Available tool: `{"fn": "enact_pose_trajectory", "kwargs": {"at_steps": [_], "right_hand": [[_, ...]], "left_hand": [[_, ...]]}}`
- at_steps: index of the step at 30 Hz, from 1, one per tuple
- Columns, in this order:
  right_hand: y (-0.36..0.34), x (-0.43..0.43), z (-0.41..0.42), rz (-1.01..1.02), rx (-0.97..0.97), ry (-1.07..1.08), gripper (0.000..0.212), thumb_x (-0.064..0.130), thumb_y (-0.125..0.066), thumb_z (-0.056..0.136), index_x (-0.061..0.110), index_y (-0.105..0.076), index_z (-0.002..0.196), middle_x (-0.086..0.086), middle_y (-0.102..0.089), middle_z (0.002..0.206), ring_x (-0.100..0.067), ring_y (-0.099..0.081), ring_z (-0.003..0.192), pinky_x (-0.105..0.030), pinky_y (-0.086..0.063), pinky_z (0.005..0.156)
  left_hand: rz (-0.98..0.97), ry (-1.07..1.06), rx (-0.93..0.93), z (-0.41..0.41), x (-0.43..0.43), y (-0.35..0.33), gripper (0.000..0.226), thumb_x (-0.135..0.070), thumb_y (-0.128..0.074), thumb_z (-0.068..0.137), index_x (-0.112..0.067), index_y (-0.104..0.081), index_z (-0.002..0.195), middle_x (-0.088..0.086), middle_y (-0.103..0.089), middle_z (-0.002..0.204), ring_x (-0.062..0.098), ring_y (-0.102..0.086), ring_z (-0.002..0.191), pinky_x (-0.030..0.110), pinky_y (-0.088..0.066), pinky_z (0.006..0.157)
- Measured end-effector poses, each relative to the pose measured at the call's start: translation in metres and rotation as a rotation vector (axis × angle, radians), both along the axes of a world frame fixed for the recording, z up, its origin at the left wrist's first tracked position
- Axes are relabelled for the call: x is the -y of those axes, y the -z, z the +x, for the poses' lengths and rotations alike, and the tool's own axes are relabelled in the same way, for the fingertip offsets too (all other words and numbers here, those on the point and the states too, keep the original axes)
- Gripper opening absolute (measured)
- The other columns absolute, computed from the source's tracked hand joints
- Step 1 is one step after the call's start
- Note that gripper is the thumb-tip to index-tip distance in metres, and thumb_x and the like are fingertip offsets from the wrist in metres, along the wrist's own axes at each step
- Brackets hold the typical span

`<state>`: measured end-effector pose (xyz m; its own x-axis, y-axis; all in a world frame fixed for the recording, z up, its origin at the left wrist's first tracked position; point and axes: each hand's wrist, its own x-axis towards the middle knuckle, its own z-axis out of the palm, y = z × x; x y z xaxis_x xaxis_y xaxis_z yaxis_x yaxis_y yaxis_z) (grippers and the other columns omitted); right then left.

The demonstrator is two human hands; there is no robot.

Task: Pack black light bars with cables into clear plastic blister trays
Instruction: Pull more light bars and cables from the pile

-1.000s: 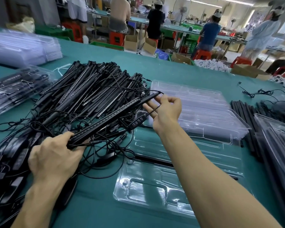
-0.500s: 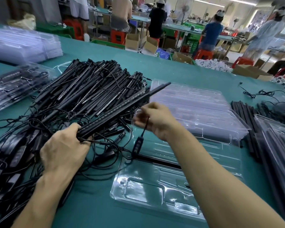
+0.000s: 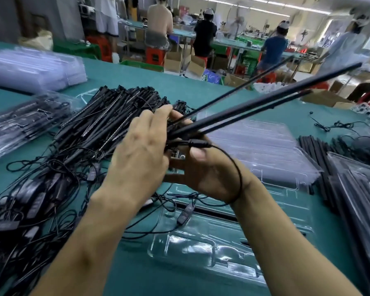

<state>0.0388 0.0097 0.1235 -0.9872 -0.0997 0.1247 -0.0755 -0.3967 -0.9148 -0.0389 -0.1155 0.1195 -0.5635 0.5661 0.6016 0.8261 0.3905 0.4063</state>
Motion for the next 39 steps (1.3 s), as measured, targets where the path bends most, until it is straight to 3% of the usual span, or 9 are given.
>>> {"fn": "enact_pose_trajectory", "kwargs": {"at_steps": [4,10,13,18,24,27,29,34,39], "right_hand": [[-0.002,0.0,0.007,-0.006,0.029,0.496,0.009,0.03,-0.066,0.087,0.027,-0.068,0.095,-0.001,-0.071,0.094,-0.019,-0.065,0.081,-0.034,-0.053,0.071],[-0.026,-0.068,0.051,-0.513,-0.111,0.801,0.042,0.035,-0.042,0.101,0.015,-0.061,0.069,-0.005,-0.068,0.08,-0.024,-0.069,0.078,-0.05,-0.06,0.072],[-0.04,-0.107,0.084,-0.597,-0.195,0.956,0.038,0.027,-0.043,0.1,0.016,-0.052,0.066,0.002,-0.058,0.062,-0.014,-0.063,0.062,-0.048,-0.06,0.07],[-0.043,-0.163,0.133,-0.244,0.076,1.223,0.042,0.021,-0.04,0.1,0.021,-0.042,0.058,0.009,-0.046,0.041,-0.003,-0.046,0.039,-0.018,-0.046,0.047],[-0.015,-0.143,0.147,0.284,0.285,0.935,0.008,0.014,-0.064,0.086,0.021,-0.062,0.09,0.001,-0.067,0.069,-0.004,-0.028,0.033,-0.016,-0.029,0.039],[0.011,-0.085,0.122,0.234,0.137,0.55,0.052,0.022,-0.08,0.07,0.035,-0.066,0.119,-0.007,-0.072,0.112,-0.002,-0.027,0.04,-0.016,-0.03,0.041],[0.019,-0.05,0.101,0.185,0.069,0.416,0.053,0.021,-0.077,0.077,0.04,-0.062,0.124,-0.001,-0.073,0.109,-0.001,-0.029,0.044,-0.016,-0.035,0.044],[0.019,-0.023,0.059,0.147,0.199,0.904,0.01,0.031,-0.072,0.086,0.023,-0.067,0.084,0.003,-0.063,0.062,-0.006,-0.038,0.04,-0.017,-0.035,0.038],[0.008,-0.054,0.061,0.013,0.272,1.023,0.031,0.023,-0.06,0.094,0.015,-0.065,0.065,0.001,-0.065,0.058,-0.006,-0.042,0.037,-0.022,-0.038,0.046]], "left_hand": [[0.134,0.281,0.115,0.015,-0.016,0.005,0.083,0.0,-0.063,0.081,-0.032,-0.028,0.149,-0.006,-0.033,0.12,0.002,-0.052,0.102,0.018,-0.05,0.091],[-0.11,0.499,0.543,0.025,-0.004,0.062,0.076,-0.072,-0.068,0.068,-0.048,-0.04,0.134,-0.025,-0.051,0.118,-0.005,-0.054,0.11,0.018,-0.048,0.093],[-0.413,0.416,0.326,0.031,0.012,0.094,0.055,-0.082,-0.052,0.074,-0.04,-0.057,0.11,-0.022,-0.064,0.092,-0.004,-0.06,0.086,0.025,-0.053,0.077],[-0.254,-0.067,-0.011,0.011,0.036,0.108,0.074,-0.067,-0.004,0.095,-0.022,-0.052,0.062,-0.011,-0.048,0.055,0.012,-0.049,0.046,0.023,-0.036,0.04],[-0.044,-0.104,-0.057,0.012,-0.002,0.054,0.051,-0.053,-0.022,0.1,-0.022,-0.04,0.065,-0.003,-0.044,0.061,0.025,-0.048,0.052,0.033,-0.041,0.05],[-0.098,-0.076,-0.188,0.024,-0.038,0.014,0.053,-0.051,-0.022,0.102,-0.016,-0.055,0.079,0.005,-0.053,0.076,0.03,-0.053,0.067,0.036,-0.039,0.061],[-0.199,-0.015,-0.248,0.032,-0.057,-0.002,0.046,-0.047,-0.019,0.101,-0.017,-0.054,0.093,0.005,-0.05,0.088,0.03,-0.052,0.083,0.038,-0.032,0.07],[-0.19,0.226,-0.186,0.034,-0.056,0.012,0.028,-0.036,-0.023,0.1,-0.017,-0.043,0.102,-0.002,-0.038,0.096,0.02,-0.041,0.084,0.035,-0.039,0.071],[-0.185,0.327,0.128,0.018,-0.031,0.051,0.039,-0.014,-0.051,0.096,-0.035,-0.033,0.125,-0.012,-0.037,0.104,0.011,-0.05,0.077,0.036,-0.046,0.064]]}}
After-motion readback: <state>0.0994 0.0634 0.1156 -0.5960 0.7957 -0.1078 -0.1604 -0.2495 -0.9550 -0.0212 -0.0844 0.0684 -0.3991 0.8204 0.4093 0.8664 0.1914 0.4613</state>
